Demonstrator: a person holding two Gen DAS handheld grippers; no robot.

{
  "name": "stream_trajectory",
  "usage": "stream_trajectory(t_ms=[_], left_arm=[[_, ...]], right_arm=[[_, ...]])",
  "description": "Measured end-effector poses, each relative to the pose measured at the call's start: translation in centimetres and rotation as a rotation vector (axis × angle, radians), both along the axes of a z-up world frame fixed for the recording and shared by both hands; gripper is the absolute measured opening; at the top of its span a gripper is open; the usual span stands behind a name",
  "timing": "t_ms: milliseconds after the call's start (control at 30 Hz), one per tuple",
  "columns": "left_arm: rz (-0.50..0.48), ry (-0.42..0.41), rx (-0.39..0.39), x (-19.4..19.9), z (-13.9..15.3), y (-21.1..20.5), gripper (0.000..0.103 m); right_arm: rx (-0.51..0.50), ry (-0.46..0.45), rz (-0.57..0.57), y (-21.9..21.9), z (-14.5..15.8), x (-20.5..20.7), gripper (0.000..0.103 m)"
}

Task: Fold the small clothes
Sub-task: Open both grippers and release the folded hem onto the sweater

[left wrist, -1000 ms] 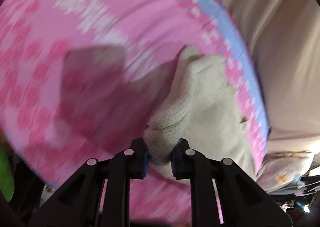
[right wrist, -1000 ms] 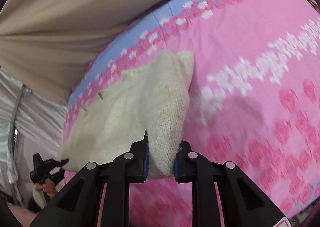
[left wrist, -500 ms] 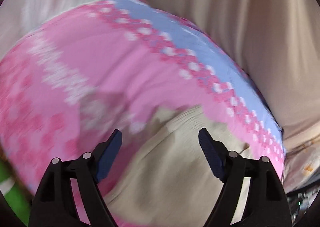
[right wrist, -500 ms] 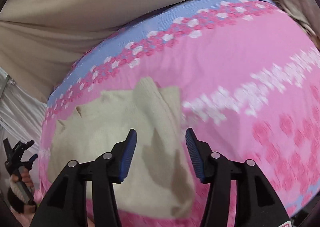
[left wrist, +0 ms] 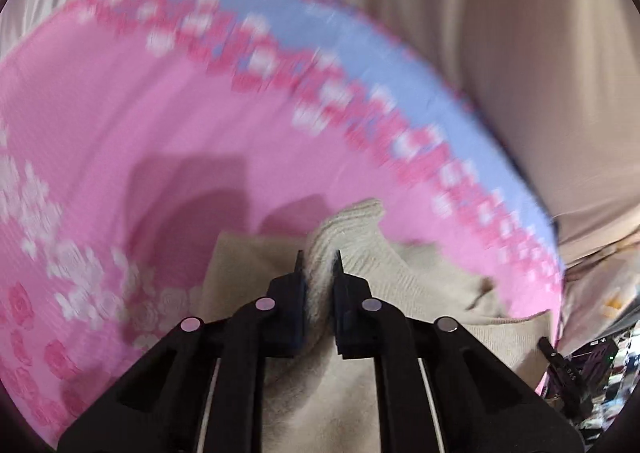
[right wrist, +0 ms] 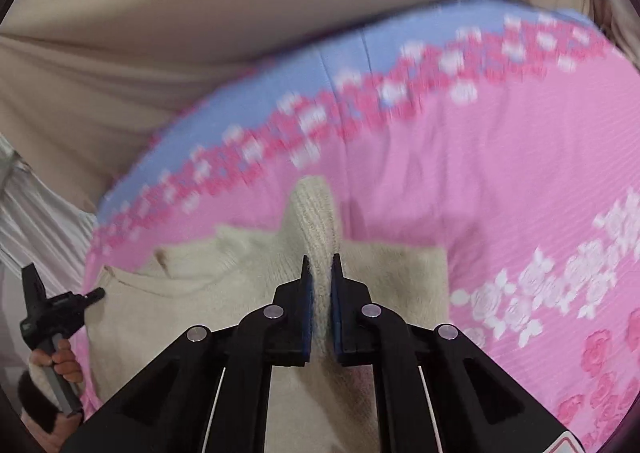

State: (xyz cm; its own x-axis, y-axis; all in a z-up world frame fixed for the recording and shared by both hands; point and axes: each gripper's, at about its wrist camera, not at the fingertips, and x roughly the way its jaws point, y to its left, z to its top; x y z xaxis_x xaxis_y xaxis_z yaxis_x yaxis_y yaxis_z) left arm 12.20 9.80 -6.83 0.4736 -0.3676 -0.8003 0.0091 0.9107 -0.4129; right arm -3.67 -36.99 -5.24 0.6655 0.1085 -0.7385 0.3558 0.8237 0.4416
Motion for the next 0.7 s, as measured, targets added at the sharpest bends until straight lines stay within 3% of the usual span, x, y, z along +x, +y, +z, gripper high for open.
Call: stream_trajectory(t_ms=[67, 133, 200, 233, 300, 367, 467, 567, 600, 667, 700], left_arm=[[0.015, -0.025, 0.004, 0.6, 0.9, -0.1, 0.010], [0.025, -0.004, 0.051, 2.0, -0.3, -0.5, 0.010], [0.017, 0.090, 0.083, 3.6, -3.7, -0.9, 0.011], [0.036, 0.132, 0.111, 3.9, -5.2, -0.9, 0.012], [0.064, 0.095, 0.103, 3.3, -4.9, -0.7, 0.015], [0.071, 0.054, 0.088, 2.3, -2.9, -0.7, 0.017], [0.053, -0.053, 0.136, 0.0, 0.8, -1.3, 0.016], [-0.044, -0.040, 0.101, -1.3, 0.9, -3.7, 0.016], [-0.073, -0.026, 0.109, -1.6, 0.2, -4.8, 0.016], [-0.083, 0.022, 0.176, -1.5, -2.6, -6.4, 0.017], [-0.063, 0.057, 0.192, -1.5, -3.9, -6.4, 0.017]], right_arm=[[-0.010, -0.005, -0.036, -1.4, 0.1, 0.1, 0.007], [0.007, 0.120, -0.028, -2.8, -3.9, 1.5, 0.007], [0.052, 0.252, -0.027, -3.4, -8.2, 2.4, 0.009], [0.062, 0.247, -0.034, -3.4, -8.9, 2.3, 0.009], [0.059, 0.192, -0.087, -3.4, -7.0, 1.5, 0.015], [0.004, 0.109, -0.109, -2.4, -3.5, 0.3, 0.021], [0.000, 0.022, -0.023, -0.2, -0.5, -0.6, 0.017], [-0.010, 0.092, 0.099, 2.9, -2.5, 0.8, 0.003], [-0.029, 0.138, 0.116, 3.5, -3.9, 1.3, 0.003], [-0.075, 0.249, 0.074, 3.0, -7.4, 1.7, 0.000], [-0.032, 0.234, 0.065, 2.3, -8.0, 1.3, 0.000]])
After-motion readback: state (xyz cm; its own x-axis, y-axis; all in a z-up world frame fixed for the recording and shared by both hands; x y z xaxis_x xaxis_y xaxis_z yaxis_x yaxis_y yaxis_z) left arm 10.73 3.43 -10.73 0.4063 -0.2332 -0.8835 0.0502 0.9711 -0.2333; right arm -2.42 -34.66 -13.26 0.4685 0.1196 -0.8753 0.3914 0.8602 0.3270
